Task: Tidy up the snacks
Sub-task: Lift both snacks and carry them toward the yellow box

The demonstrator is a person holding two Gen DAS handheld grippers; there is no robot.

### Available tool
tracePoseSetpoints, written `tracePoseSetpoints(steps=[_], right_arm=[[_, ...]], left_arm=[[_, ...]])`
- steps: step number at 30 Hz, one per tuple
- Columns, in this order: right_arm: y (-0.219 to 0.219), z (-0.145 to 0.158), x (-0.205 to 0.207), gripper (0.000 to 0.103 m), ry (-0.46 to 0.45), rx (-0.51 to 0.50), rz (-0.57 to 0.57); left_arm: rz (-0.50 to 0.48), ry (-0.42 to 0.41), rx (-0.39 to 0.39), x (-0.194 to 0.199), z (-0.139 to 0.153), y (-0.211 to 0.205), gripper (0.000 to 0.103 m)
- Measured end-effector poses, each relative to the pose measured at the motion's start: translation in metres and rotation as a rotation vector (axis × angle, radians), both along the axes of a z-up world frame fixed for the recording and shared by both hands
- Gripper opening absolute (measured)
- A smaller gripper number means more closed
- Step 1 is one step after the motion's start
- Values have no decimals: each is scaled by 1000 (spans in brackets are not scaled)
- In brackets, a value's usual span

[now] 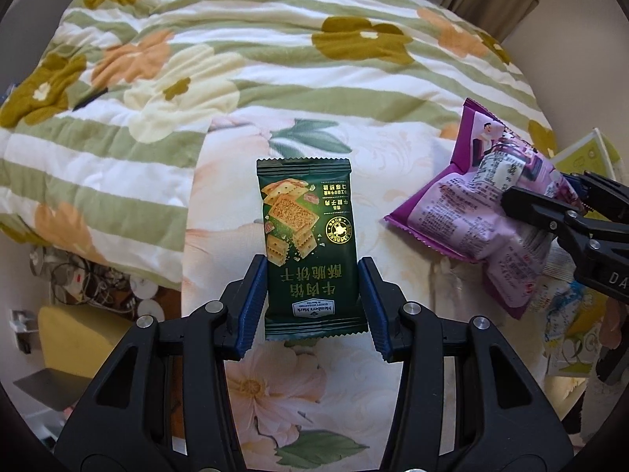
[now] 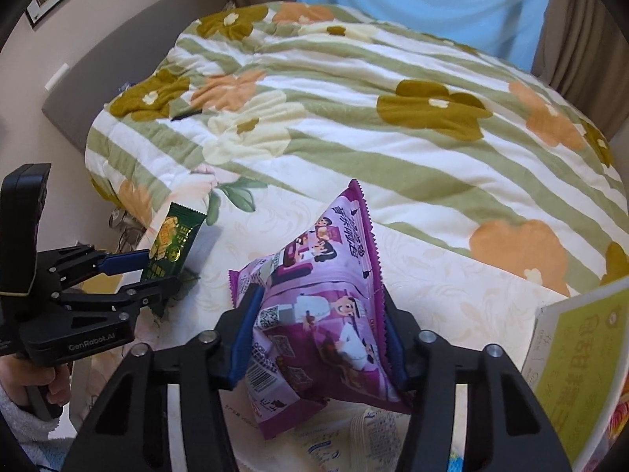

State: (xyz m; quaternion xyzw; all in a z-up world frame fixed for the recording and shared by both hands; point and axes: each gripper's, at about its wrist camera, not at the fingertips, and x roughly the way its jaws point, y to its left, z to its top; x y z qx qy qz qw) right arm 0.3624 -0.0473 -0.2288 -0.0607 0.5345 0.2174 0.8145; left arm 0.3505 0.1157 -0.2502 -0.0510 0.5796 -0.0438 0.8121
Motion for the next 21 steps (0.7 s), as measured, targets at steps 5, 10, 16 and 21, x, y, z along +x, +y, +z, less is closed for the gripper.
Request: tracePoseSetpoints(steps=[5, 10, 16, 21], right_arm=[[0, 21, -16, 47, -48, 10, -33], [-6, 57, -36, 47, -118, 33, -86], [-27, 109, -69, 47, -209, 92, -199], [-61, 150, -98, 47, -282, 127, -313]], left_arm=[[-25, -45, 1, -8, 26, -3, 43], [-61, -109, -11, -19, 63, -11, 43], [-146, -204, -39, -31, 117, -37, 43], [-235, -267, -57, -40, 159, -82, 43]])
